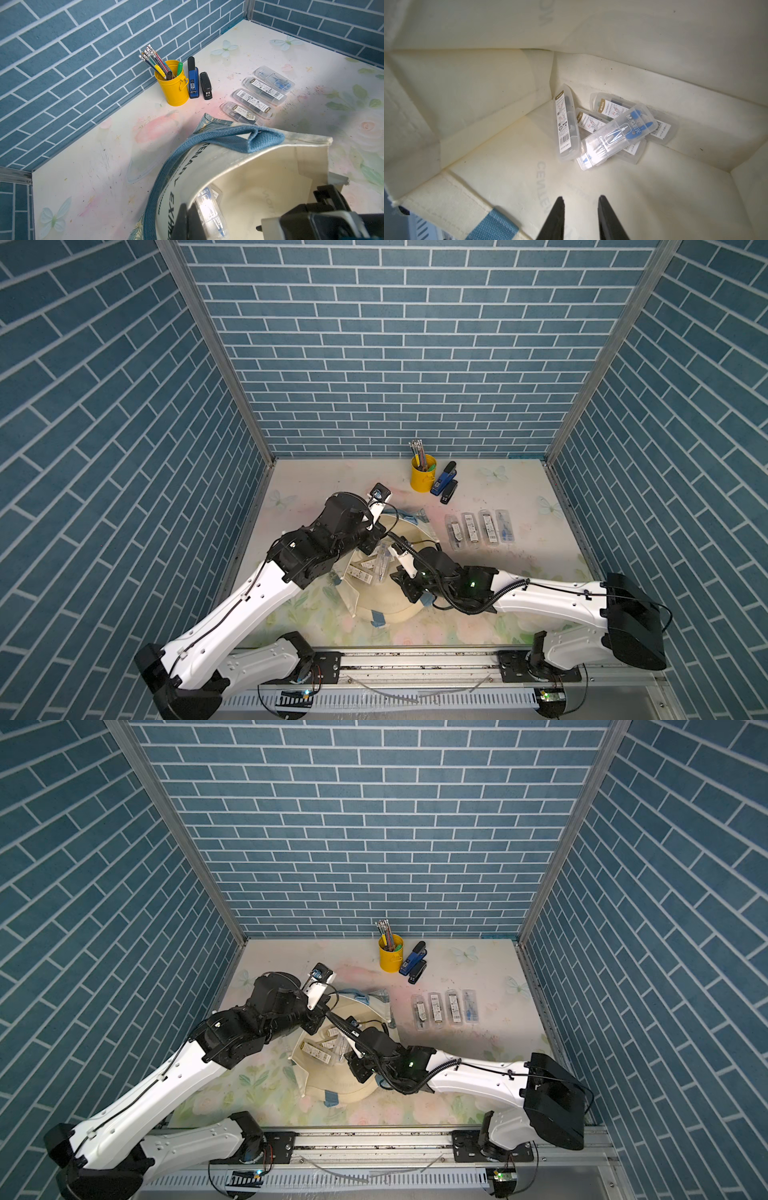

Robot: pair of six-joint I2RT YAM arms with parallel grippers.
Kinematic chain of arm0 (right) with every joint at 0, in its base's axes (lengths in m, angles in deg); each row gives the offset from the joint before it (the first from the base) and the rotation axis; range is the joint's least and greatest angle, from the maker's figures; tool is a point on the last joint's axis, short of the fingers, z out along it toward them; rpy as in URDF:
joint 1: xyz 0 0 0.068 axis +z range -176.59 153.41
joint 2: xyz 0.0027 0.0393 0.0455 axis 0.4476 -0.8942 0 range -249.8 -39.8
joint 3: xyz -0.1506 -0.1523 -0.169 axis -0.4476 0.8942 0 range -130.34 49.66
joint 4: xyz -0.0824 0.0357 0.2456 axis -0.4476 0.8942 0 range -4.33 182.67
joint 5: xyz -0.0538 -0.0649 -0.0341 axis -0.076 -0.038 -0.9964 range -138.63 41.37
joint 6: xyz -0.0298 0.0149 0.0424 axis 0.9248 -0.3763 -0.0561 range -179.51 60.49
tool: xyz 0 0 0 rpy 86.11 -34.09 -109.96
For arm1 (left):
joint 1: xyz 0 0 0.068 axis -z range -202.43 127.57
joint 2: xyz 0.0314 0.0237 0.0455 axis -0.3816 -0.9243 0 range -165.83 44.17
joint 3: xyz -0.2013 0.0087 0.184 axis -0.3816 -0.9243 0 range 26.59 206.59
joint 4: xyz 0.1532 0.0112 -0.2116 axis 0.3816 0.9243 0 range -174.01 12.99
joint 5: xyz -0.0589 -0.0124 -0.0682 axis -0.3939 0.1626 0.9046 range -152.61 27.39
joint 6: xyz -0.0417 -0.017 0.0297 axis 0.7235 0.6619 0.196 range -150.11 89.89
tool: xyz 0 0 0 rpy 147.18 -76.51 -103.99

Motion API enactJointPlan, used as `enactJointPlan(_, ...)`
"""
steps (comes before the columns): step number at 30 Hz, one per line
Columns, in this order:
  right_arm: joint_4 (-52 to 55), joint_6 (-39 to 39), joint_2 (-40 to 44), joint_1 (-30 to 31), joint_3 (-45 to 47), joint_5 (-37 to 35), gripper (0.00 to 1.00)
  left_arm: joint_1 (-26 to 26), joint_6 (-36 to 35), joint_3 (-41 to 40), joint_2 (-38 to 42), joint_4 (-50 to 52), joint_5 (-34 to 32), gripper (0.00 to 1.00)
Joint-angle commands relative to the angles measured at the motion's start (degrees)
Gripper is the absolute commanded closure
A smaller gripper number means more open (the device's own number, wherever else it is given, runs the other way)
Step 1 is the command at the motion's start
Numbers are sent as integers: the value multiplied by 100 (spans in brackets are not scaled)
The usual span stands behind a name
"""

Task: Take out the compass set from the canvas bag
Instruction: Pick up the compass set from the canvas bag.

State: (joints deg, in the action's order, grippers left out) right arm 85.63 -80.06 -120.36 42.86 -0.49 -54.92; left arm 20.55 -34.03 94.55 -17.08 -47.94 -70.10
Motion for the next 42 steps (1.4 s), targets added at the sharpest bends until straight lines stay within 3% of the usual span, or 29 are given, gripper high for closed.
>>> enactJointPlan(1, -470, -672, -136, -103, 190, -292, 78, 8, 143, -50, 179, -404, -40, 100)
enactJointPlan(5, -739, -1224, -216, -144, 468, -496, 75, 8, 227, -27, 320, -343, -151, 100)
enactJointPlan(15, -852, -1409, -460, -448, 581, -388, 70, 10, 343, -177, 577, -449, -265, 100)
enactJointPlan(26, -893, -2323, -1407, -710, -305, -452, 50, 8, 440, -201, 430, -689, 3, 100)
enactJointPlan(29, -1129, -2233, -1622, -715, -492, -155, 47, 8, 435, -270, 452, -725, 2, 100)
enactJointPlan(32, -1827, -1660, -1773, -709, -464, 564, 49, 0, 388, -330, 495, -735, -33, 100)
enactJointPlan(34, -1983, -1560, -1854, -712, -450, 610, 48, 6, 328, -369, 526, -752, -57, 100)
enactJointPlan(37, -1487, -1675, -2073, -714, -742, 449, 48, 4, 253, -376, 532, -735, -35, 100)
enactJointPlan(42, 114, -2040, -2381, -723, -1412, -451, 43, -5, 255, -384, 493, -764, 35, 100)
